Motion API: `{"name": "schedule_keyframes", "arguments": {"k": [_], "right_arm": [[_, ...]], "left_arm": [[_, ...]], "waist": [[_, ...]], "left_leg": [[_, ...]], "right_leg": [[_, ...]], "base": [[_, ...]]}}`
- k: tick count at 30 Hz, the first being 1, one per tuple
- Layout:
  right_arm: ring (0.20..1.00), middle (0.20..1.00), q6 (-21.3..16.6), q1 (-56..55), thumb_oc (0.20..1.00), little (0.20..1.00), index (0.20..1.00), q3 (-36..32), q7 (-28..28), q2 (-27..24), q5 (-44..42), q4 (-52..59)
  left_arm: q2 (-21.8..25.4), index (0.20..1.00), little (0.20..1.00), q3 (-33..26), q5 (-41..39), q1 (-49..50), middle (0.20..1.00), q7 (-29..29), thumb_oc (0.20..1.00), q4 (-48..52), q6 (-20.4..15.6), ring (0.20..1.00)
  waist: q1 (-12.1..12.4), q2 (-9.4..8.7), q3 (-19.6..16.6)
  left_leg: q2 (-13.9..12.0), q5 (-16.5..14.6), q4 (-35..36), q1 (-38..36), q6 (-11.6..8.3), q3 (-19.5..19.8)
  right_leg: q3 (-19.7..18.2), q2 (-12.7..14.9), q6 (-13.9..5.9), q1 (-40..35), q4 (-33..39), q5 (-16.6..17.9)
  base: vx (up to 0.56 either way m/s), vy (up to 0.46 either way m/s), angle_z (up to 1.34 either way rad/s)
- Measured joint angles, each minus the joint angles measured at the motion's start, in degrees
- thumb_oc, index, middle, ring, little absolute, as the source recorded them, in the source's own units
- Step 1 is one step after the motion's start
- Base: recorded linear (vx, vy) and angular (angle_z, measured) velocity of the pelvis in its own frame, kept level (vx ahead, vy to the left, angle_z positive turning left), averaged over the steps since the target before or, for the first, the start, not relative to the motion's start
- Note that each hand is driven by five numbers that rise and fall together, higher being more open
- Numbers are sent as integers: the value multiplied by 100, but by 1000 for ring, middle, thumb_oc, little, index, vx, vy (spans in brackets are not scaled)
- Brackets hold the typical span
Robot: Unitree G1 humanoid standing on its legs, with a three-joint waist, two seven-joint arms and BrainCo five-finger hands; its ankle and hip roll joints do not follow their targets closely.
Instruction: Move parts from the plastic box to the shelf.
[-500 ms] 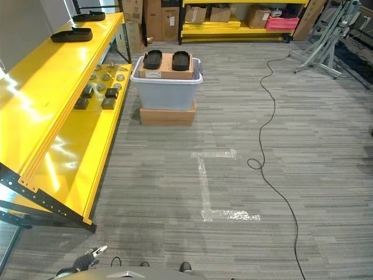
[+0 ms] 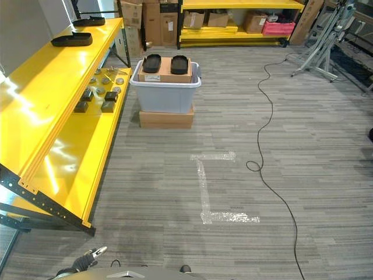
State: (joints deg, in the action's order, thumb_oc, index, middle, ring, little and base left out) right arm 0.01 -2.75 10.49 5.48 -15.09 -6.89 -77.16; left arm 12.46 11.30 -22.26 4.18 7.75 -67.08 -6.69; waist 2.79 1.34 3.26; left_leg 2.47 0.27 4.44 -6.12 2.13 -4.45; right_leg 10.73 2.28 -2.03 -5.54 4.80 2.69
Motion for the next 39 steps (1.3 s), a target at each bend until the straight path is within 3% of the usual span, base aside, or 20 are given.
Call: {"name": "schedule_keyframes", "arguments": {"k": [20, 28, 32, 35, 36, 39], "right_arm": [[1000, 1000, 296, 5, 1000, 1000, 1000, -2, -34, 2, -63, -24], [1000, 1000, -79, 112, 1000, 1000, 1000, -292, 450, -12, -763, 50], [1000, 1000, -363, 241, 1000, 1000, 1000, -388, 497, -89, -1526, 996], [1000, 1000, -380, 147, 1000, 1000, 1000, -365, 565, -197, -1890, 2438], [1000, 1000, -200, -30, 1000, 1000, 1000, -297, 765, -332, -2112, 3859], [1000, 1000, 35, -109, 1000, 1000, 1000, -248, 1016, -538, -2316, 5858]], "left_arm": [[0, 1000, 1000, -2, -6, -6, 1000, -55, 1000, -121, 159, 1000], [-1, 1000, 1000, -219, -531, -53, 1000, -383, 1000, -91, -182, 1000], [130, 1000, 1000, -226, -929, -158, 1000, -403, 1000, 851, -252, 1000], [270, 1000, 1000, -248, -1137, -177, 1000, -478, 1000, 1997, -200, 1000], [357, 1000, 1000, -245, -1158, -153, 1000, -672, 1000, 3073, 14, 1000], [557, 1000, 1000, -338, -1303, -210, 1000, -888, 1000, 4799, 332, 1000]], "waist": [[2, -20, -44], [23, -83, -118], [44, -115, -120], [38, -126, -42], [23, -132, -15], [-23, -159, 38]], "left_leg": [[0, 1, 0, -11, 1, 7], [3, 13, -1, -16, 4, 109], [2, 41, -1, -15, 4, 117], [2, 76, 1, -2, 17, 108], [3, 90, 1, -2, 18, 97], [0, 103, 9, -6, 19, 80]], "right_leg": [[8, 0, -1, -20, -12, 5], [82, 0, 0, -57, -12, 2], [93, -1, -1, -58, -13, 9], [93, -2, -24, -45, -12, 25], [91, -1, -38, -43, -12, 37], [83, -1, -19, -45, -13, 65]], "base": [[0, 0, 0], [17, -6, 4], [-17, -29, 2], [-13, -5, 0], [-34, -8, -1], [-11, -1, 0]]}}
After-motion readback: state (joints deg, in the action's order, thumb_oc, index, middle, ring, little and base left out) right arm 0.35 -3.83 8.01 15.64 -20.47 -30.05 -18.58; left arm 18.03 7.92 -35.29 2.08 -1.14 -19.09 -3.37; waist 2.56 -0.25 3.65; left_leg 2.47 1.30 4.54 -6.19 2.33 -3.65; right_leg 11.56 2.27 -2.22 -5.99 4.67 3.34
